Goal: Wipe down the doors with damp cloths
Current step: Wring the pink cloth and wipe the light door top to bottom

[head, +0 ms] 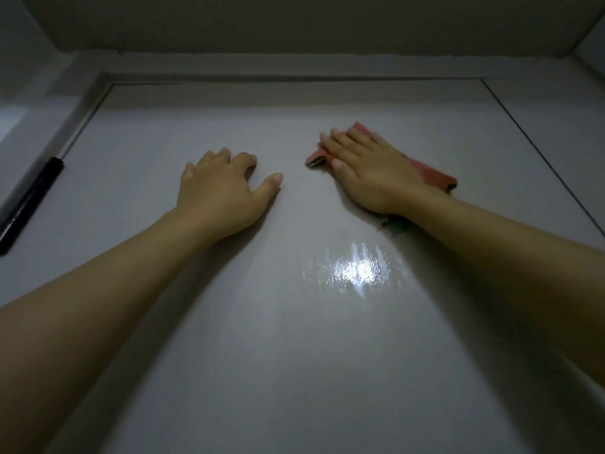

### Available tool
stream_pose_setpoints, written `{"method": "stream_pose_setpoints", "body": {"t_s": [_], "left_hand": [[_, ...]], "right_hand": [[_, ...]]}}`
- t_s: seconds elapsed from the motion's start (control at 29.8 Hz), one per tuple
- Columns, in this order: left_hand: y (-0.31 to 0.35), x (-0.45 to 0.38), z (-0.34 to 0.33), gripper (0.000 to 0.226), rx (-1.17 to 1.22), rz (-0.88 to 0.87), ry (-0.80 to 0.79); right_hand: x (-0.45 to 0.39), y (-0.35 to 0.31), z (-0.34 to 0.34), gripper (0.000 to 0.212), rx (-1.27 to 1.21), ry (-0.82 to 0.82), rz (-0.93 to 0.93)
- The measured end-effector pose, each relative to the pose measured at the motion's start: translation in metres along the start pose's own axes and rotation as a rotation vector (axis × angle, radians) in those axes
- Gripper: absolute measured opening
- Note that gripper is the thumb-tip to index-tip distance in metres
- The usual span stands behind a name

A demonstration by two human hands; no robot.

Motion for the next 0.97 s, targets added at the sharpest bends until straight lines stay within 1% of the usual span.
{"method": "stream_pose_setpoints", "body": {"t_s": [0.03,0.07,0.1,0.17,0.2,0.24,0.27,0.3,0.4,0.44,0.47,0.5,0.54,0.64,0.67,0.71,0.77,0.84,0.87,0.91,0.97], "left_hand": [[0.0,0.0,-0.001,0.071,-0.008,0.001,-0.005],[-0.001,0.0,-0.002,0.071,-0.013,0.003,-0.012],[-0.001,0.0,-0.003,0.072,-0.01,0.002,-0.015],[-0.001,0.001,-0.004,0.072,0.008,0.004,-0.003],[-0.001,0.001,-0.004,0.073,0.017,0.01,0.003],[-0.002,0.001,-0.004,0.073,0.022,0.016,0.002],[-0.001,0.0,-0.004,0.074,0.023,0.02,-0.003],[-0.001,-0.001,-0.004,0.074,0.023,0.025,-0.007],[0.0,-0.002,-0.002,0.072,0.025,0.069,-0.016],[0.002,-0.001,-0.001,0.07,0.016,0.08,-0.01],[0.004,0.0,-0.001,0.068,0.0,0.087,0.003],[0.008,0.001,0.0,0.066,-0.012,0.089,0.013],[0.014,0.003,-0.001,0.064,-0.011,0.082,0.022],[0.053,0.005,-0.005,0.059,0.042,-0.021,0.021],[0.072,0.004,-0.007,0.057,0.051,-0.077,0.011],[0.09,0.004,-0.01,0.055,0.058,-0.127,0.002],[0.12,0.003,-0.014,0.053,0.073,-0.192,-0.005],[0.139,0.003,-0.018,0.054,0.064,-0.212,-0.004],[0.143,0.003,-0.019,0.055,0.049,-0.202,0.004],[0.145,0.003,-0.019,0.057,0.037,-0.188,0.011],[0.148,0.002,-0.019,0.062,0.017,-0.168,0.016]], "right_hand": [[0.003,0.007,0.004,0.05,0.001,-0.003,0.042],[0.001,0.025,0.008,0.049,0.025,-0.002,0.018],[-0.003,0.049,0.012,0.049,0.054,-0.001,-0.065],[-0.007,0.099,0.021,0.049,0.101,-0.004,-0.325],[-0.008,0.112,0.023,0.05,0.104,-0.011,-0.43],[-0.008,0.113,0.022,0.051,0.1,-0.016,-0.483],[-0.007,0.104,0.019,0.052,0.095,-0.019,-0.482],[-0.005,0.089,0.016,0.052,0.089,-0.014,-0.429],[0.021,0.033,0.009,0.054,0.033,0.021,-0.11],[0.03,0.025,0.009,0.056,0.011,0.018,-0.032],[0.034,0.028,0.01,0.056,0.008,0.008,0.009],[0.031,0.038,0.011,0.054,0.019,0.001,0.008],[0.024,0.054,0.011,0.052,0.036,-0.005,-0.045],[0.005,0.098,0.017,0.051,0.036,-0.003,-0.332],[0.004,0.1,0.017,0.051,0.038,-0.005,-0.366],[0.007,0.095,0.015,0.052,0.05,-0.004,-0.35],[0.021,0.077,0.011,0.052,0.05,-0.006,-0.213],[0.044,0.073,0.01,0.051,0.025,-0.008,-0.082],[0.052,0.08,0.011,0.05,0.027,-0.015,-0.053],[0.056,0.094,0.014,0.049,0.031,-0.019,-0.065],[0.058,0.13,0.021,0.049,0.044,-0.021,-0.167]]}}
Point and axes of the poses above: each hand's wrist, its own x-axis away from the middle knuckle, its own z-axis out of the back of the hand, y = z × x, the point moved 8 cm from there along -x, towards the middle knuckle
